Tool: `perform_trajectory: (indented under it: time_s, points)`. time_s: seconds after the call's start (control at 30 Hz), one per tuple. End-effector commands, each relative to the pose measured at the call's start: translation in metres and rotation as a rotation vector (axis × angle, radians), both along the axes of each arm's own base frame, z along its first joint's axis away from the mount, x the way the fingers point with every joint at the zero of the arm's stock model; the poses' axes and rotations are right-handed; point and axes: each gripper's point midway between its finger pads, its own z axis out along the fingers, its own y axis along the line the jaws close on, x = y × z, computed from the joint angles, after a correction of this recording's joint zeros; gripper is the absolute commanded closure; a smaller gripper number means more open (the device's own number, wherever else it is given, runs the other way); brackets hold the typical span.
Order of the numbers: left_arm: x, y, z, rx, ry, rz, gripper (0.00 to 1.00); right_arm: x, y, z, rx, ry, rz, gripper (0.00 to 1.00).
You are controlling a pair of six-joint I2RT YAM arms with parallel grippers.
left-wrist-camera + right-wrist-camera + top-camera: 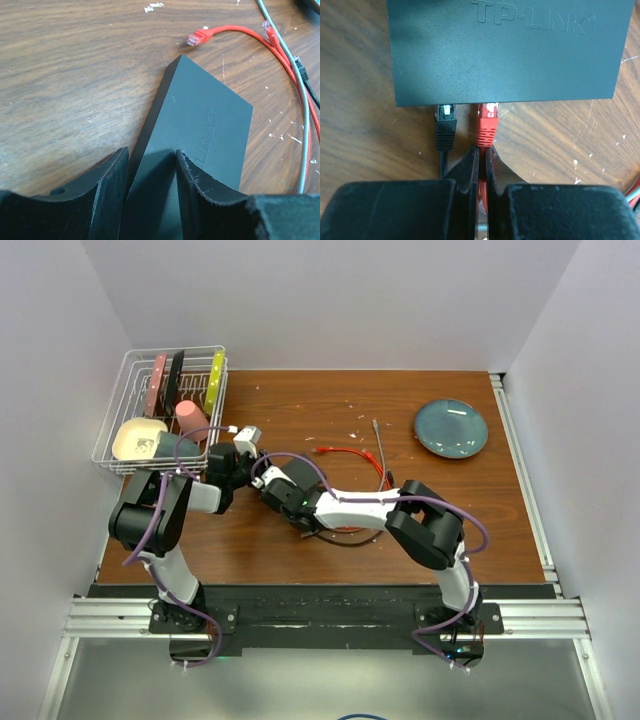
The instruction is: Insert the plug into the switch port
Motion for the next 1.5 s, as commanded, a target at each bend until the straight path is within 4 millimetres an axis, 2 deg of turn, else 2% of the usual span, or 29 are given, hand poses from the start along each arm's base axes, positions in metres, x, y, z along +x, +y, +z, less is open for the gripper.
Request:
perform_trajectory:
  time_s: [0.0,0.27,0.3,0.37,0.4,0.47,0.53,0.57,0.63,0.67,0.7,0.93,1.03,1.07,1.13,1.3,1.33,1.47]
  points:
    - [-0.136,-0.061,-0.035,-0.119,0.440,-0.345,1.00,0.069,0.117,0.097,0.575,-0.243,0.032,1.00]
    - [-0.136,-0.059,-0.037,-0.104,0.442,-0.333,1.00,0.065,0.115,0.088,0.563,-0.212,0.035,1.00]
    - [-0.135,-0.059,-0.037,-0.099,0.437,-0.332,1.00,0.062,0.111,0.081,0.555,-0.198,0.030,1.00]
    - [-0.132,-0.057,-0.037,-0.087,0.430,-0.320,1.00,0.057,0.106,0.078,0.554,-0.183,0.028,1.00]
    - [-0.130,-0.057,-0.036,-0.079,0.424,-0.318,1.00,0.052,0.101,0.069,0.541,-0.167,0.022,1.00]
    - [-0.123,-0.054,-0.036,-0.058,0.412,-0.292,1.00,0.047,0.094,0.068,0.540,-0.152,0.016,1.00]
    - [-0.117,-0.051,-0.035,-0.039,0.398,-0.270,1.00,0.037,0.083,0.054,0.522,-0.116,0.008,1.00]
    - [-0.114,-0.049,-0.033,-0.038,0.390,-0.258,1.00,0.034,0.081,0.057,0.533,-0.108,0.009,1.00]
    - [-0.106,-0.047,-0.031,-0.026,0.373,-0.232,1.00,0.024,0.069,0.043,0.516,-0.073,-0.003,1.00]
    - [-0.101,-0.045,-0.028,-0.020,0.361,-0.216,0.98,0.020,0.068,0.046,0.528,-0.062,0.005,1.00]
    - [-0.097,-0.042,-0.028,-0.007,0.356,-0.197,0.96,0.015,0.063,0.038,0.516,-0.046,0.003,0.95]
    - [-0.078,-0.021,-0.019,0.039,0.317,-0.075,0.63,-0.005,0.047,0.032,0.493,0.012,0.004,0.73]
    - [-0.071,-0.009,-0.011,0.056,0.289,-0.016,0.44,-0.012,0.042,0.035,0.483,0.027,0.003,0.67]
    - [-0.068,-0.004,-0.005,0.060,0.276,0.005,0.40,-0.014,0.040,0.035,0.483,0.032,-0.001,0.62]
    - [-0.062,0.003,0.006,0.070,0.243,0.046,0.31,-0.018,0.035,0.039,0.476,0.042,-0.010,0.58]
    - [-0.053,0.015,0.029,0.101,0.190,0.115,0.17,-0.027,0.019,0.050,0.468,0.058,-0.044,0.39]
    - [-0.051,0.015,0.039,0.094,0.164,0.120,0.16,-0.027,0.015,0.053,0.470,0.054,-0.055,0.36]
    - [-0.045,0.017,0.064,0.071,0.102,0.153,0.09,-0.029,0.002,0.081,0.508,0.016,-0.091,0.20]
